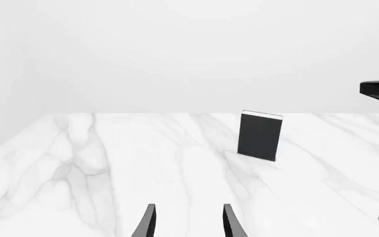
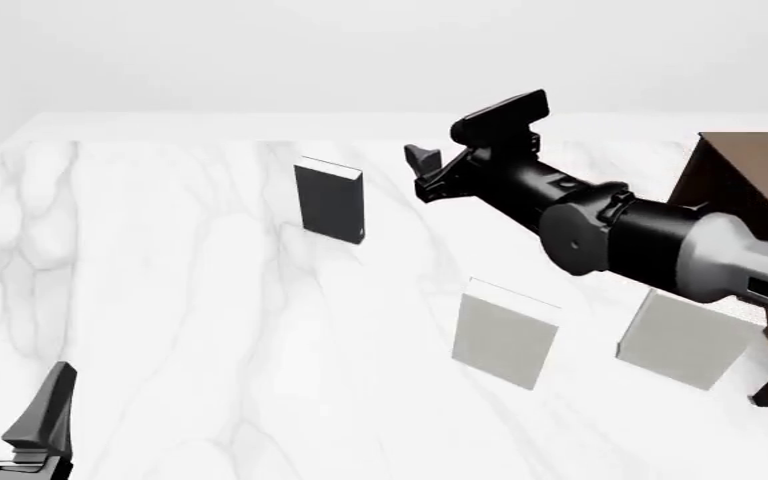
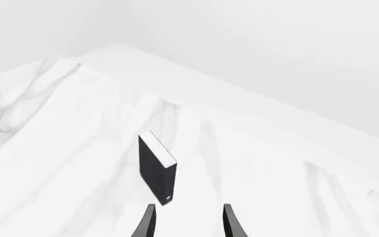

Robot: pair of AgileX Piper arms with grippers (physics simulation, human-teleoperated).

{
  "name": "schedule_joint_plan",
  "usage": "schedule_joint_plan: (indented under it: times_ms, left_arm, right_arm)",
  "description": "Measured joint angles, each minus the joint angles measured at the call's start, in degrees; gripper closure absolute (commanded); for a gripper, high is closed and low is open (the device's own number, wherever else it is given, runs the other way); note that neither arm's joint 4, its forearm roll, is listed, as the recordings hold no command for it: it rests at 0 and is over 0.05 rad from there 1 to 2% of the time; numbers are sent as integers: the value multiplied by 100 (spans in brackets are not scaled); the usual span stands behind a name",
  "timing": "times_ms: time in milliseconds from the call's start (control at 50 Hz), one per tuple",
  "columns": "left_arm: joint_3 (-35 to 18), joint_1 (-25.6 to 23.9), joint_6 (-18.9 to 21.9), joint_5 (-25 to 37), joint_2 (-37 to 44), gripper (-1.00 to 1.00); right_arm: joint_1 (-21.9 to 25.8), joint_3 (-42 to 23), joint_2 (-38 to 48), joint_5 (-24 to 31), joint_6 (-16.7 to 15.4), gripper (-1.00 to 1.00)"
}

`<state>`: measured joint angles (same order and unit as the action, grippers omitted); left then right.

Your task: Pick up the book on the left and place it on top of the shelf.

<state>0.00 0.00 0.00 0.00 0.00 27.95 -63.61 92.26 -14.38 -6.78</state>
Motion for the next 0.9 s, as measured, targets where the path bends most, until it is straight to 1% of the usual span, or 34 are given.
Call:
schedule_joint_plan:
  times_ms: [900]
  left_arm:
    - [0, 0, 0, 0, 0, -100]
  right_arm:
    - [178, -1050, 1397, -232, 101, -100]
